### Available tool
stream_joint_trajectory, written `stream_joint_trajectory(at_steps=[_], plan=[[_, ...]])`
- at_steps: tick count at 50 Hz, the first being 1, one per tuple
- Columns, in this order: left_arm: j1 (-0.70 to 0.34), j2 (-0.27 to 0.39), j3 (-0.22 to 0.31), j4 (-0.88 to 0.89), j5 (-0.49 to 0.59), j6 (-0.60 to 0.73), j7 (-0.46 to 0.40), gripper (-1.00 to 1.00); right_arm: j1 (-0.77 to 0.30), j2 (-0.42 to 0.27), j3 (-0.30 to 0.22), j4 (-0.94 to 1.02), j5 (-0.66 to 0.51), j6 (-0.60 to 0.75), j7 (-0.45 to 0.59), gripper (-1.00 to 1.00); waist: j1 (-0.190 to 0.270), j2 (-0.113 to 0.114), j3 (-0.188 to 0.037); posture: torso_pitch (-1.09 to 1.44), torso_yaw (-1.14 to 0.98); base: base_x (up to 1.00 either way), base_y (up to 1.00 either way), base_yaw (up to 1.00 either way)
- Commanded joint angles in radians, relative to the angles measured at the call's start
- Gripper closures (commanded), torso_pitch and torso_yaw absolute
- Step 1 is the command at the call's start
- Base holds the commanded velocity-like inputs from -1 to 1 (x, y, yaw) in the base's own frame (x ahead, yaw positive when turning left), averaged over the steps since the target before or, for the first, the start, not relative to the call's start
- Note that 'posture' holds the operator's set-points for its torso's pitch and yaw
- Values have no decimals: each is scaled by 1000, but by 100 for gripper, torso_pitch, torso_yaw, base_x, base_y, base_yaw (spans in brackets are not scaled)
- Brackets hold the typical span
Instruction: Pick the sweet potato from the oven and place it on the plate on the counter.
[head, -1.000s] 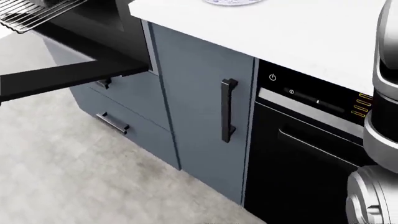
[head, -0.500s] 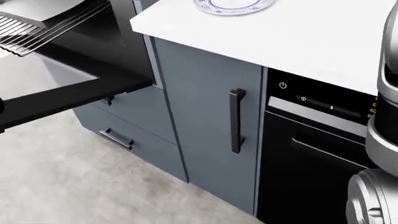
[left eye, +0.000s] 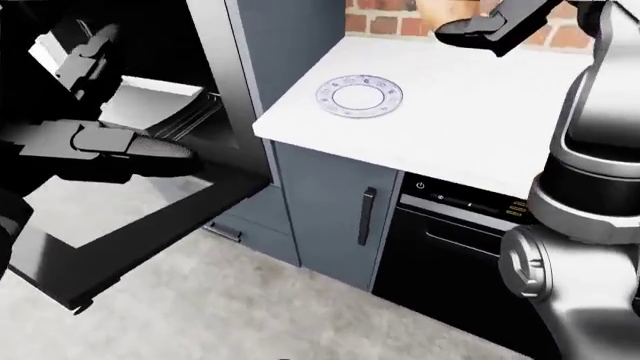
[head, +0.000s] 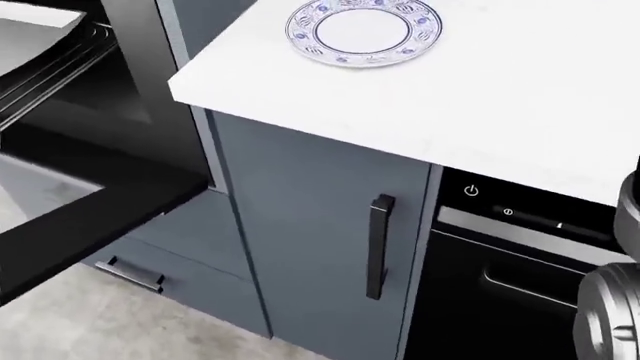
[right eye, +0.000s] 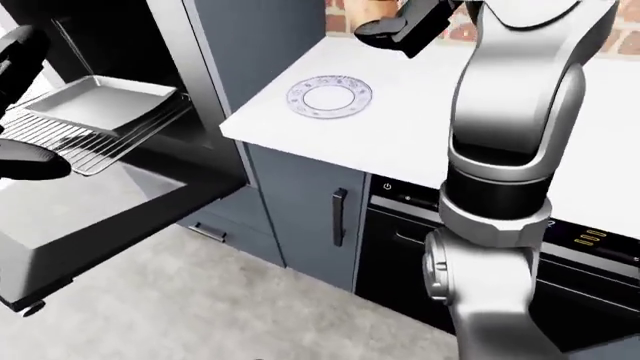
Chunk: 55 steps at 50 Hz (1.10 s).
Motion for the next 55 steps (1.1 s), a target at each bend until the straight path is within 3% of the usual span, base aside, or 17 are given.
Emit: stream_joint_trajectory(at_steps=[1,3,4,5,9,11,13,14,28,35,36,37,44,48,53,54,55], plan=[[-8,13,14,5,5,-18,2,-100,-22,1,4,-11,0,-15,-16,100,10,11,-14,0,0,0,0,-78],[-3,13,17,6,8,-20,-3,-100,-21,2,6,-13,-1,-12,-13,100,30,94,-45,0,0,0,0,-78],[-2,13,19,6,8,-21,-4,-100,-21,2,7,-14,-2,-12,-13,100,21,51,-30,0,0,0,0,-78],[0,15,21,7,7,-21,-5,-100,-20,2,8,-11,-3,-17,-15,100,32,67,-31,0,0,0,0,-19],[26,25,54,0,-14,-32,0,-100,-20,6,14,-10,-12,-30,-10,100,8,46,-31,0,0,0,0,0],[31,31,54,1,-16,-38,1,-100,-22,9,13,-9,-13,-32,-10,100,11,15,-17,0,0,0,0,0],[33,37,53,2,-20,-44,1,-100,-25,12,13,-12,-13,-30,-8,100,20,-38,-20,0,0,0,0,0],[33,40,52,3,-21,-47,1,-100,-26,15,14,-13,-14,-29,-8,100,20,-15,-14,0,0,0,0,0],[73,30,77,0,6,-55,-29,-100,-34,49,30,-12,-28,-36,0,100,-2,10,-18,0,0,0,0,0],[93,23,89,-6,13,-57,-38,-100,-26,62,32,-18,-33,-38,7,100,-9,13,-15,0,0,1,0,0],[91,25,89,-4,12,-57,-37,-100,-25,63,32,-19,-32,-36,9,100,15,15,-38,0,0,0,0,59],[90,27,90,-3,10,-56,-37,-100,-25,63,32,-20,-33,-35,10,100,18,13,-41,0,0,0,0,86],[83,30,81,0,10,-58,-36,-100,-19,59,27,-26,-32,-36,15,100,44,3,-31,0,0,0,0,94],[76,32,78,1,6,-57,-32,-100,-17,56,26,-27,-33,-30,16,100,39,-30,-3,0,0,0,0,41],[78,27,75,-2,10,-56,-32,-100,3,52,26,-36,-41,-22,19,100,30,-4,-16,0,0,1,0,0],[78,26,74,-2,12,-56,-33,-100,5,52,27,-35,-42,-24,17,100,29,-6,-37,0,0,17,0,0],[81,22,75,-2,17,-56,-36,-100,7,53,28,-31,-42,-30,14,100,30,-2,-24,0,0,30,0,0]])
